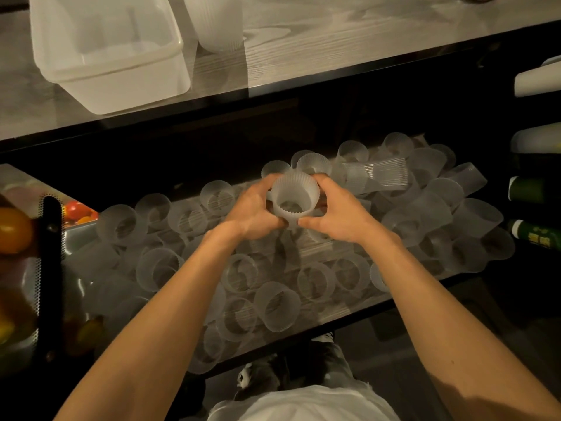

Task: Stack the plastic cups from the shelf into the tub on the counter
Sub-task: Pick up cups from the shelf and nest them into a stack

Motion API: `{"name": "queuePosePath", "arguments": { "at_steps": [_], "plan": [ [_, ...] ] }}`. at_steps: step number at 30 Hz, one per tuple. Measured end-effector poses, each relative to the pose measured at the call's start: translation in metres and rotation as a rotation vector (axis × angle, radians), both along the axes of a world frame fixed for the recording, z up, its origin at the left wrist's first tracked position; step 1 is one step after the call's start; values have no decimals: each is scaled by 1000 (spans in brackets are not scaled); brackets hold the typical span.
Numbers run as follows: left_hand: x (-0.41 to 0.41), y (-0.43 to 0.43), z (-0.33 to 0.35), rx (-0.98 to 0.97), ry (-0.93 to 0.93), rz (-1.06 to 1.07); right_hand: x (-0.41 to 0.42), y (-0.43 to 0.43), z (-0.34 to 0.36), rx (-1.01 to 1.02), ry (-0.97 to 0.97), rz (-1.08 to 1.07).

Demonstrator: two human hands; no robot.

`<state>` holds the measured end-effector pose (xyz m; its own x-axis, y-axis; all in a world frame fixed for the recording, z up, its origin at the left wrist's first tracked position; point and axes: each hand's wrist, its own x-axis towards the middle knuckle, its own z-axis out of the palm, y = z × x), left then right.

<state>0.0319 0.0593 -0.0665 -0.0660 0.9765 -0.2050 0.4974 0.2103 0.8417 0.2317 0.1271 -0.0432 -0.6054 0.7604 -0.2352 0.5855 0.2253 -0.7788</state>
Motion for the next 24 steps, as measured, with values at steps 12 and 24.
{"name": "queuePosePath", "arguments": {
  "at_steps": [12,24],
  "plan": [
    [11,-5,-1,43,-23,25,0,-6,-7,1,5,-24],
    [0,-7,12,-38,-32,-10,-1,-3,5,-17,-20,12]
  ]
}}
